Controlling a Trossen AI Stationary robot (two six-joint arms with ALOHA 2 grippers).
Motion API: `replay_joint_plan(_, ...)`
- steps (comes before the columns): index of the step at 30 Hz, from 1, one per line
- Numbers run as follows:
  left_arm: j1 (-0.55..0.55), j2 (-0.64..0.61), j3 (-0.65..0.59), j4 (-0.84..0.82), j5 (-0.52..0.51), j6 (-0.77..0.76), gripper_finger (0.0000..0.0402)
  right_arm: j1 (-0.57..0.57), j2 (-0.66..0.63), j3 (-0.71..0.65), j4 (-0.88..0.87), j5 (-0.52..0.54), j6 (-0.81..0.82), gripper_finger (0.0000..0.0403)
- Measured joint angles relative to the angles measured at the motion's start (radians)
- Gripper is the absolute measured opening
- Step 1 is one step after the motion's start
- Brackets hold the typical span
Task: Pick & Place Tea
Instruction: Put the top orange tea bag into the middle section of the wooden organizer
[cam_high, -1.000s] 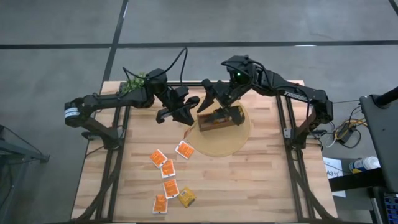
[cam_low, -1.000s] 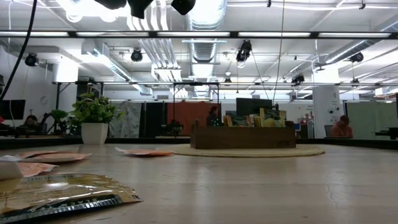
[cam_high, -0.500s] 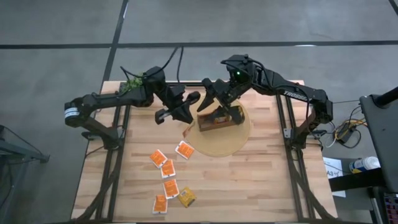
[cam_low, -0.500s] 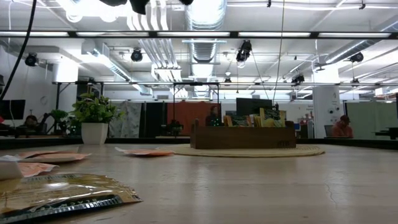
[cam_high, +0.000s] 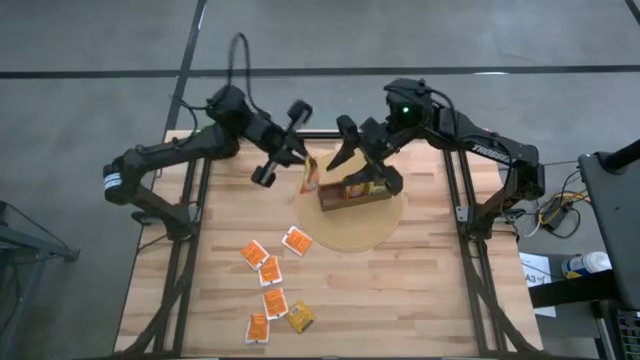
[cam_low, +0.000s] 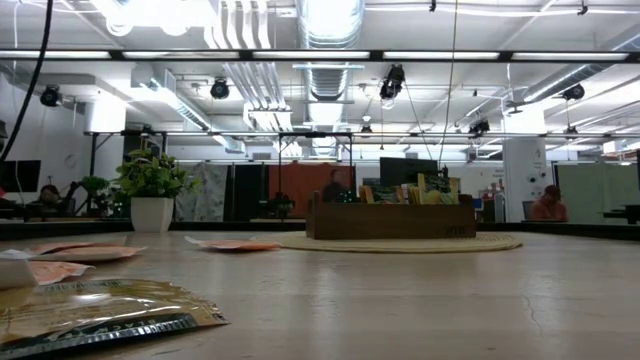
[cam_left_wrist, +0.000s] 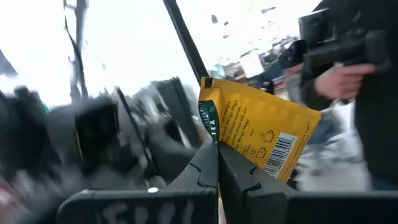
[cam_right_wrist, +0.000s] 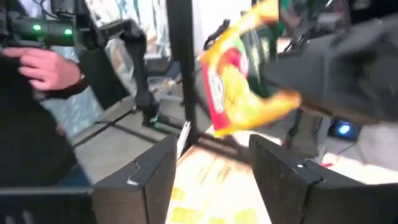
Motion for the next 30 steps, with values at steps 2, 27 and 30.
replay_joint_plan(2,0.006,0.000,0.048,0.002,-0.003,0.065,0.0000,-0.016,-0.005,0.000,0.060,0.000,0.043,0.0196)
replay_joint_plan(27,0.049,0.005,0.194,-0.019,0.140,0.182,0.0000,-0.061,0.143,-0.001,0.645,-0.168,0.665,0.0196)
replay_joint_plan(30,0.059,0.005,0.193,-0.020,0.145,0.180,0.0000,-0.054,0.147,-0.001,0.645,-0.162,0.666,0.0196)
